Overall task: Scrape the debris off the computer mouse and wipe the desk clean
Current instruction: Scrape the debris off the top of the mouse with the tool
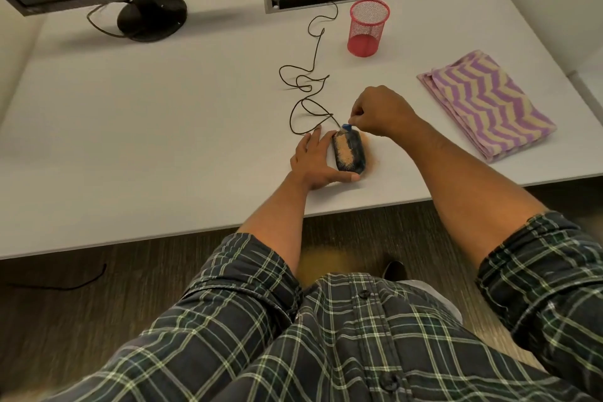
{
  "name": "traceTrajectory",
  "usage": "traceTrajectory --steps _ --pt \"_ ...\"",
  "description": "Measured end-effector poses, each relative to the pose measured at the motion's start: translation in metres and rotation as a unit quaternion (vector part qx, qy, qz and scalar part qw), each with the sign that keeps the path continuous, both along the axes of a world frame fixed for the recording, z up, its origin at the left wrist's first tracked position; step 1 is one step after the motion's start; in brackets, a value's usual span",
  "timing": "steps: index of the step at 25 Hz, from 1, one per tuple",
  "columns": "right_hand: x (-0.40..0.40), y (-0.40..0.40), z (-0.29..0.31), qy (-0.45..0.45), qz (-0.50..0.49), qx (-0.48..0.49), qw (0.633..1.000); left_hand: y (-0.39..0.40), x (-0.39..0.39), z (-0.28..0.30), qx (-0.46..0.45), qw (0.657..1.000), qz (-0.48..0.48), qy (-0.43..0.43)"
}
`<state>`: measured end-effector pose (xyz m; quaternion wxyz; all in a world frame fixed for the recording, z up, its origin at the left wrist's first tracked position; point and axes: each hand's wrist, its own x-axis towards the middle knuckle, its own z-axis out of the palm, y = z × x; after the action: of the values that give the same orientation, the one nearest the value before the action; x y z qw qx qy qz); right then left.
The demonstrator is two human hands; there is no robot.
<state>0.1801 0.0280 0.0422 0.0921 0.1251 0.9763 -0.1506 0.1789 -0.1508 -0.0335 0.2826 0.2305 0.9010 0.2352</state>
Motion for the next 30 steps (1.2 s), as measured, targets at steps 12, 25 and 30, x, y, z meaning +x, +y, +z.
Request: traceTrajectory --steps 12,25,30 --pt "0.010 -0.006 -0.006 0.018 -0.062 0.021 0.998 0.000 0.002 0.004 -0.010 1.000 0.001 -0.007" --pt "-0.014 -0.004 0.001 -0.014 -0.027 0.017 0.999 0.001 0.001 -0.004 0.001 1.000 0.018 -0.007" --pt "-0.017 -0.007 0.002 -0.028 -0.036 0.008 0.999 0.001 0.001 -0.004 0.000 1.000 0.014 -0.008"
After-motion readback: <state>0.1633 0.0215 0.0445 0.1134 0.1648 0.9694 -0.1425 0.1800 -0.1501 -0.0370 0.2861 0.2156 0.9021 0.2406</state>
